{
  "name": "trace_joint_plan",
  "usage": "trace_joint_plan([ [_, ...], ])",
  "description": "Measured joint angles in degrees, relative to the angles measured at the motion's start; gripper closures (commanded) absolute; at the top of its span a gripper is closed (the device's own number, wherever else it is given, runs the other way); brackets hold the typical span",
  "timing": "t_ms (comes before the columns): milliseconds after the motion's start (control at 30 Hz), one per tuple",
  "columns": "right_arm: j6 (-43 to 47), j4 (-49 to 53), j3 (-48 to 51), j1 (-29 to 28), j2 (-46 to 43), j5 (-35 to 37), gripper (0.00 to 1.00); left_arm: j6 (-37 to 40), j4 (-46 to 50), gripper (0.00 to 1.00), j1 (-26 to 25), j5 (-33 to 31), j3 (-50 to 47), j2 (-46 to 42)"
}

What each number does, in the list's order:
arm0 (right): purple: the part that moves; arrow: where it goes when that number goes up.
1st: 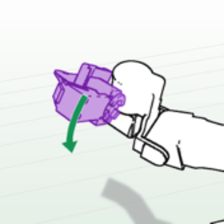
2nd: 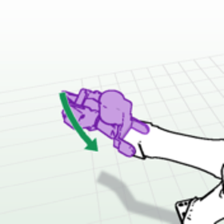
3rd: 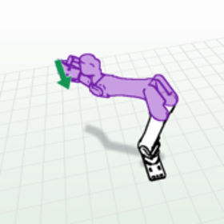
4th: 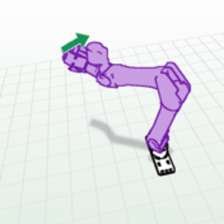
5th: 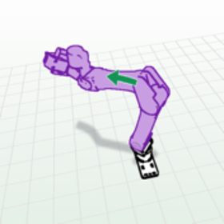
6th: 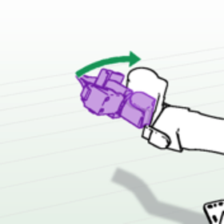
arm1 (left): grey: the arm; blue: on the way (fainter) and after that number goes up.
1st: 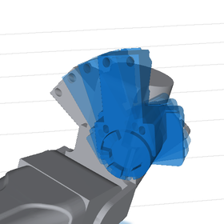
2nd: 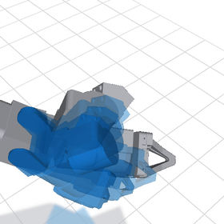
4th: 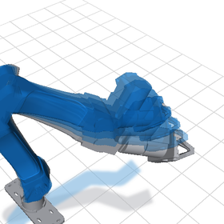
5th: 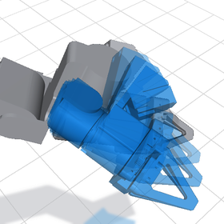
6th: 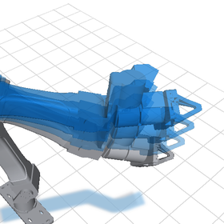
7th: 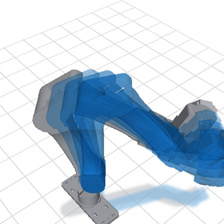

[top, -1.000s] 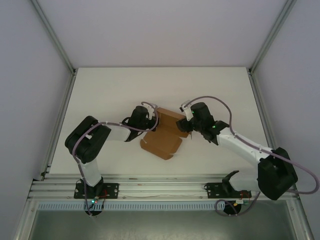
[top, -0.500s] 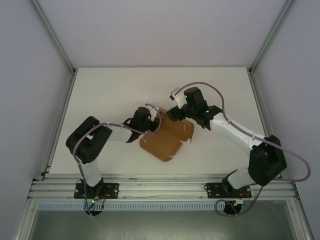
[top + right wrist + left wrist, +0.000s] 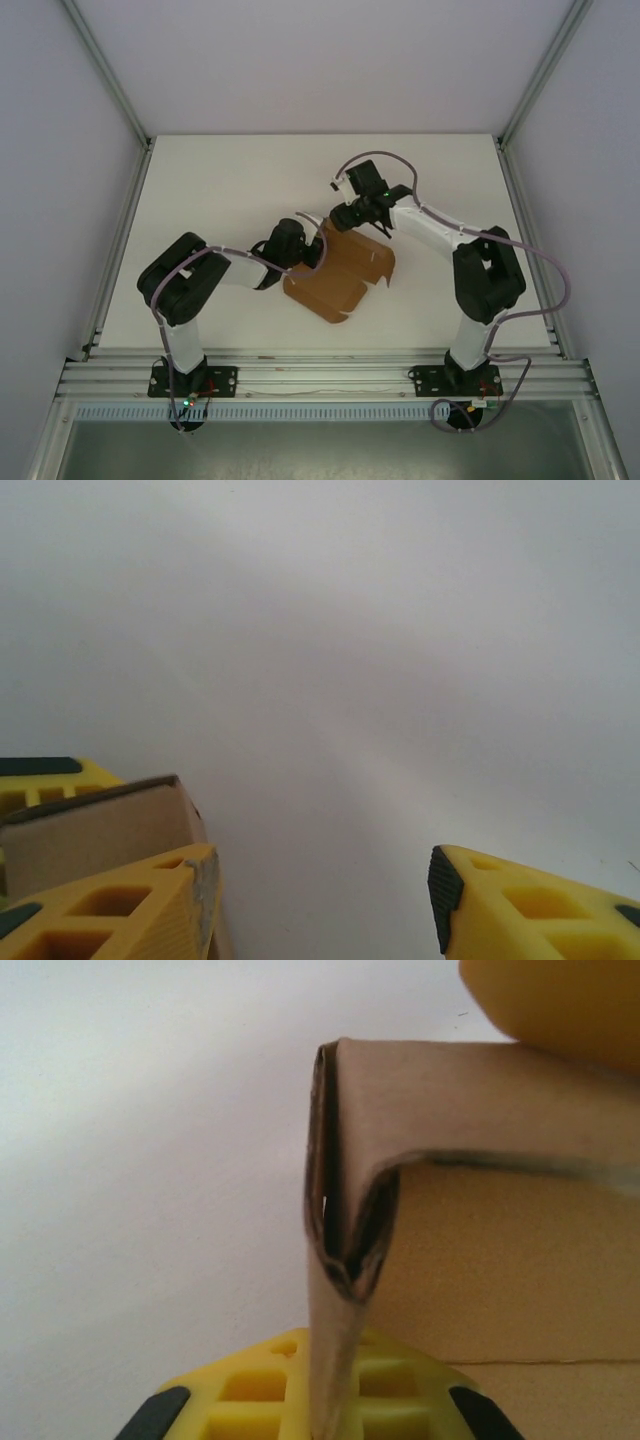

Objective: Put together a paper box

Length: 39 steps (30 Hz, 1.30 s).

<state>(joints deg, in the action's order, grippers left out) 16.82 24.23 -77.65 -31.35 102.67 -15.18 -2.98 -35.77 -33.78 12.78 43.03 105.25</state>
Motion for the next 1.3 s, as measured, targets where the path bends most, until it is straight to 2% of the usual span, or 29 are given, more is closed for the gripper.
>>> trace_joint_plan([
  [67,0.94,-0.2,0.13,-0.04,0.02,-0.74,0.43,-0.15,0.0,0.85,0.0,0.02,-0.02,0.02],
  [167,2.51,-2.05,2.1,-0.52,-0.22,-0.74,0.43,-0.7,0.33,0.73,0.0,0.0,-0.11,0.2],
  [267,3.98,-5.07,5.99,-0.81,-1.53,1.05,0.43,-1.68,0.61,0.67,0.02,-0.46,-0.79,0.22],
  [467,5.86,-7.82,12.24,-1.36,-3.87,2.49,0.44,-2.01,1.84,0.66,0.0,-1.31,-1.75,-1.53],
  [733,7.28,-9.4,13.35,-1.88,-4.63,1.7,0.44,0.48,6.1,0.8,0.02,0.7,-0.76,-2.43],
  [833,7.74,-9.73,13.35,-1.86,-4.74,1.53,0.45,1.4,6.99,0.8,0.02,2.58,0.5,-1.57],
  [967,8.63,-9.77,13.07,-1.81,-4.81,0.98,0.45,2.43,7.37,0.98,0.15,4.52,0.96,-1.2],
  [1000,8.81,-9.73,12.87,-1.81,-4.81,0.96,0.44,2.73,7.52,1.0,0.13,4.9,1.03,-1.18],
  [1200,6.16,-10.47,12.48,-2.01,-5.84,1.31,0.37,1.22,7.19,1.0,0.0,2.95,0.15,-1.86],
  [1300,1.44,-10.99,13.46,-2.97,-9.55,5.03,0.31,-0.85,5.99,1.0,-0.26,-0.28,-2.99,-4.79],
])
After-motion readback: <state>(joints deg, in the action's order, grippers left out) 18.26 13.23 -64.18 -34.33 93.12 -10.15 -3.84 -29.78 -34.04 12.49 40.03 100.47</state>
